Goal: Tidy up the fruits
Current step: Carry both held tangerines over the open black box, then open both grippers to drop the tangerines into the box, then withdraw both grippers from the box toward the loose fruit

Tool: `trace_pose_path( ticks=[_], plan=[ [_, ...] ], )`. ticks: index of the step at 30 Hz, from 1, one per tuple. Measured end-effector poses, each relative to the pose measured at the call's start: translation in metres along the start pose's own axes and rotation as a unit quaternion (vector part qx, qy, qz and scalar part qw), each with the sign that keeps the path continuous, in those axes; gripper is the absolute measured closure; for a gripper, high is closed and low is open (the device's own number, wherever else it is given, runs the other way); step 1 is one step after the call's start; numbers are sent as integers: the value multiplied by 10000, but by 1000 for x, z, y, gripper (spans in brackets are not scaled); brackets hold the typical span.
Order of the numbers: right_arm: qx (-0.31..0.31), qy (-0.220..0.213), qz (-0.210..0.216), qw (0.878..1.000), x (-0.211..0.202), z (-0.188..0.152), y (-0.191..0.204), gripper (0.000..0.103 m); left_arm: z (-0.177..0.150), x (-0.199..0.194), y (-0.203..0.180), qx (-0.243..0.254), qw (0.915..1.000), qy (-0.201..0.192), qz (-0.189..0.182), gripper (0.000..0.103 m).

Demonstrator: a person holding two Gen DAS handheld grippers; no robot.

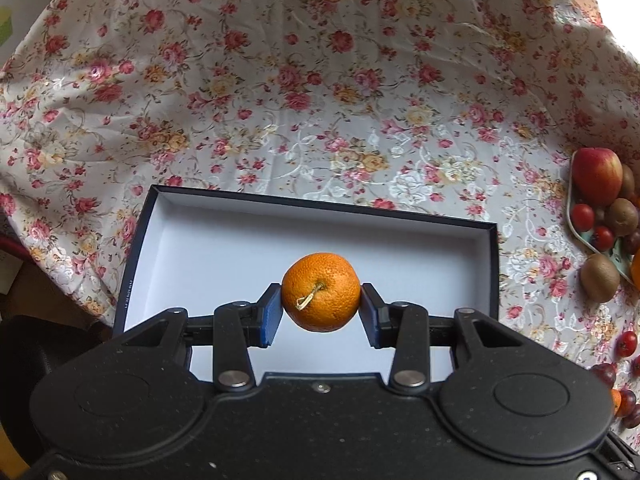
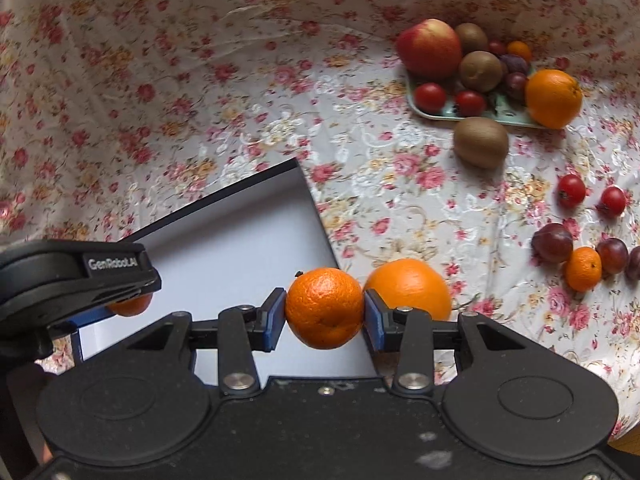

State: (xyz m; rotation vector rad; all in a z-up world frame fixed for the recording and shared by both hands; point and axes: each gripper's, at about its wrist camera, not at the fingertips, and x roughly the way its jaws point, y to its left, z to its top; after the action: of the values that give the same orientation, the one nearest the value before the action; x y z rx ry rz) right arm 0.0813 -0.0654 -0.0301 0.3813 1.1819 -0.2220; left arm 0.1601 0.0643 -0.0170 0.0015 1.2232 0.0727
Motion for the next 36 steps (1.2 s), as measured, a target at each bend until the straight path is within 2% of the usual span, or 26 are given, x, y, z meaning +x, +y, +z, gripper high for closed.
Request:
trace_pose_path(
  ticks=[8, 13, 16, 20, 36],
  plan=[
    [-397, 253, -101, 9988, 19, -10, 35, 59, 1, 18, 28, -49, 9997, 172, 172, 53],
    [-621, 15, -158, 9979, 19, -10, 46, 60, 1, 19, 37, -35, 9998, 114, 169, 53],
    [-591, 129, -128, 9981, 25, -8, 49, 60, 1, 17, 40, -28, 9998, 39, 216, 53],
    [-584, 295, -172, 9977, 34, -11, 53, 60, 1, 21, 45, -68, 9998, 126, 157, 53],
    [-632, 375, -250, 9970, 38, -13, 53, 60, -1, 23, 44, -1, 9997, 191, 155, 53]
  ],
)
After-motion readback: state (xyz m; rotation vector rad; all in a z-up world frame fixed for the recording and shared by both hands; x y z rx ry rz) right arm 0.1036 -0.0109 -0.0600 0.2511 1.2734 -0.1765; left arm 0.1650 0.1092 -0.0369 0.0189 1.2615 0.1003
